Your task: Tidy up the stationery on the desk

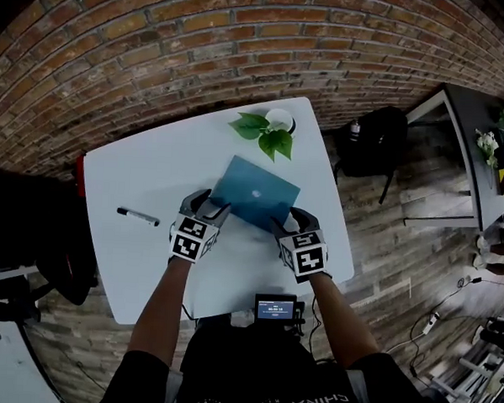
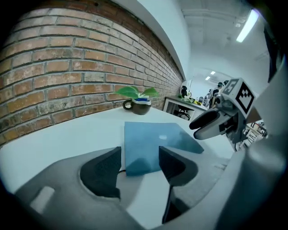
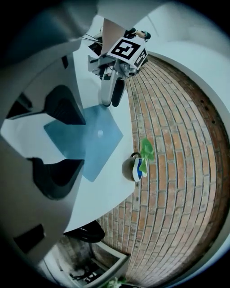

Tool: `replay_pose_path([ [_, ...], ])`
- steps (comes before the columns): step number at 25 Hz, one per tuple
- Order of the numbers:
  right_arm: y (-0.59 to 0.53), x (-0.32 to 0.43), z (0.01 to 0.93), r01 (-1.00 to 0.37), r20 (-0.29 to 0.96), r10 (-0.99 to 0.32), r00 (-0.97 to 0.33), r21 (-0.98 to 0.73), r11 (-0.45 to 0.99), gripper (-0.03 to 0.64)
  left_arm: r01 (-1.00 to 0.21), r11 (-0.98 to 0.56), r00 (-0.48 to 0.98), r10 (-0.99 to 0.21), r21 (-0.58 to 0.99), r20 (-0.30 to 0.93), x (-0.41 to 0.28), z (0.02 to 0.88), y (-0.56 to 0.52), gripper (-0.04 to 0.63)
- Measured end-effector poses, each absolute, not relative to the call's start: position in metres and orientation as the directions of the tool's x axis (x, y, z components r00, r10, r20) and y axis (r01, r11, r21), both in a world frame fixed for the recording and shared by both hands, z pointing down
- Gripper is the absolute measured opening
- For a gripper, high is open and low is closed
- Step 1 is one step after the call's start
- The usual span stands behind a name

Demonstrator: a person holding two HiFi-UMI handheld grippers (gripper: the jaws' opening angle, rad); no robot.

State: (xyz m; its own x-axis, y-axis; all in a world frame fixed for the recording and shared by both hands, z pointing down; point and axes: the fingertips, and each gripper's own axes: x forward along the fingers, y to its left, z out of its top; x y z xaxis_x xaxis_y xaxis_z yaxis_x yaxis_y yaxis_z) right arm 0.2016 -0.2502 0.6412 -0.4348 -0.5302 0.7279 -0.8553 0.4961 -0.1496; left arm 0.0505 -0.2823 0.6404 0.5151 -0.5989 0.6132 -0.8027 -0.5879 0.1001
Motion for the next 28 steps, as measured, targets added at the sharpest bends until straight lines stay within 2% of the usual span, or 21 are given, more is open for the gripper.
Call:
replay_pose_path([
  [4, -0.256, 0.209, 0.652, -0.881, 0.743, -0.527, -0.412, -0.179, 0.437, 0.282, -0.793, -0.594, 0.519, -0.547, 0.132, 0.657, 0.049, 0.653, -0.298, 0.273],
  [12, -0.254, 0.209, 0.668, -0.903, 0.77, -0.504, -0.392, -0.218, 0.369, 0.291, -0.744, -0.638, 0.549, -0.415, 0.198, 0.726, 0.057, 0.669, -0.298, 0.276],
  [18, -0.255, 0.209, 0.673, -0.911, 0.781, -0.5, -0.373, -0.206, 0.358, 0.284, -0.745, -0.636, 0.547, -0.41, 0.201, 0.73, 0.059, 0.67, -0.294, 0.253],
  [21, -0.256, 0.21, 0.674, -0.912, 0.786, -0.5, -0.364, -0.19, 0.364, 0.252, -0.749, -0.631, 0.541, -0.408, 0.201, 0.736, 0.057, 0.67, -0.29, 0.252],
  [28, -0.262, 0.201, 0.673, -0.884, 0.786, -0.483, -0.385, -0.164, 0.438, 0.247, -0.76, -0.616, 0.527, -0.398, 0.207, 0.751, 0.044, 0.67, -0.265, 0.25],
])
